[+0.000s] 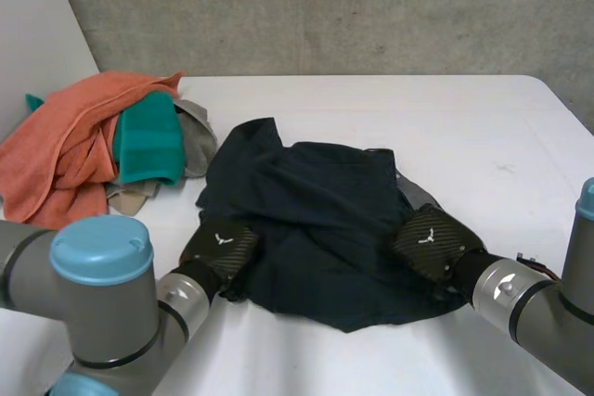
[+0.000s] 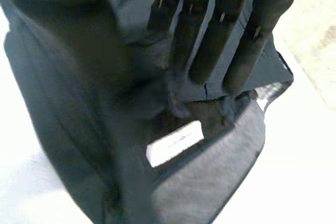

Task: Fold the laundry.

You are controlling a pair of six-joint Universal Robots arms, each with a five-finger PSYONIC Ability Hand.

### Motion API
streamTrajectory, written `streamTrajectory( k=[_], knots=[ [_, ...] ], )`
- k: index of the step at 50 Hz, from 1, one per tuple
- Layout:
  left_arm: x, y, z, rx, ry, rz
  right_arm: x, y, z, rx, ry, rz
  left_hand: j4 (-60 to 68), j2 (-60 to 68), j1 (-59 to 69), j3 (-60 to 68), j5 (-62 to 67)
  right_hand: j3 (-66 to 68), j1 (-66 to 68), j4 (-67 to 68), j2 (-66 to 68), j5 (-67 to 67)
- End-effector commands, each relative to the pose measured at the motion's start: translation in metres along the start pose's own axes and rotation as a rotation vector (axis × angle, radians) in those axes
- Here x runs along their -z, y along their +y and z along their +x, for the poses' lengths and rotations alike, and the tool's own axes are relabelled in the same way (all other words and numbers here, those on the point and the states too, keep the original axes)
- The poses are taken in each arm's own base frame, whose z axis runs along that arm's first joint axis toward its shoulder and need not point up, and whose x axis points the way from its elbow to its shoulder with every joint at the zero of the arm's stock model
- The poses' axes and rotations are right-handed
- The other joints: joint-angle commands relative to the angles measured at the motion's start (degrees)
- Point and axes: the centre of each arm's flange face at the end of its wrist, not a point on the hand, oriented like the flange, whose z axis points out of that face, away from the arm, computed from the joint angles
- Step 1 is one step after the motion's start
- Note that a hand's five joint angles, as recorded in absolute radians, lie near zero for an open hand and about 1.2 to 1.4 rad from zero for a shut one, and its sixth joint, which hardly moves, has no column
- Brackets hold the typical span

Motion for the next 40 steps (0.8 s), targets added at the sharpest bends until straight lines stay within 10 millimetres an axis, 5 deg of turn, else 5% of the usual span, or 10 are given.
streamTrajectory(
  k=[1,7,15,22,26,31,37,38,40],
  knots=[
    [-0.011,-0.006,-0.002,-0.074,-0.013,0.038,-0.004,0.000,0.011,-0.014,0.065,0.000,35.14,35.15,31.86,35.34,35.41,17.84,25.18,17.87,17.10,18.66],
    [-0.009,-0.020,-0.001,-0.081,-0.017,0.079,0.015,-0.028,0.035,0.021,0.162,0.064,35.14,35.15,31.86,35.34,35.41,17.84,25.18,17.87,17.10,18.66],
    [0.062,-0.115,-0.003,-0.052,-0.031,0.383,0.058,-0.076,0.074,0.043,0.289,0.127,35.14,35.15,31.86,35.34,35.41,17.84,25.18,17.87,17.10,18.66],
    [0.094,-0.150,-0.013,-0.012,-0.039,0.474,0.080,-0.101,0.106,-0.045,0.353,0.149,35.14,35.15,31.86,35.34,35.41,17.84,25.18,17.87,17.10,18.66],
    [0.078,-0.148,-0.016,-0.012,-0.039,0.432,0.068,-0.099,0.114,-0.091,0.343,0.142,35.14,35.15,31.86,35.34,35.41,17.84,25.18,17.87,17.10,18.66],
    [0.019,-0.119,-0.028,-0.009,-0.063,0.291,0.007,-0.067,0.109,-0.151,0.234,0.029,35.14,35.15,31.86,35.34,35.41,17.84,25.18,17.87,17.10,18.66],
    [-0.051,-0.089,-0.058,-0.036,-0.131,0.191,-0.045,-0.054,0.093,-0.149,0.203,0.016,34.17,34.17,30.88,34.36,34.43,17.84,25.18,17.87,17.10,18.66],
    [-0.058,-0.088,-0.060,-0.041,-0.138,0.191,-0.054,-0.055,0.089,-0.144,0.206,0.032,26.99,27.00,23.71,27.19,27.26,11.91,19.24,11.93,11.17,12.72],
    [-0.069,-0.094,-0.066,-0.062,-0.157,0.210,-0.069,-0.056,0.083,-0.144,0.227,0.071,2.20,2.21,-1.08,2.40,2.46,-22.36,-15.03,-22.33,-23.10,-21.54]
  ],
)
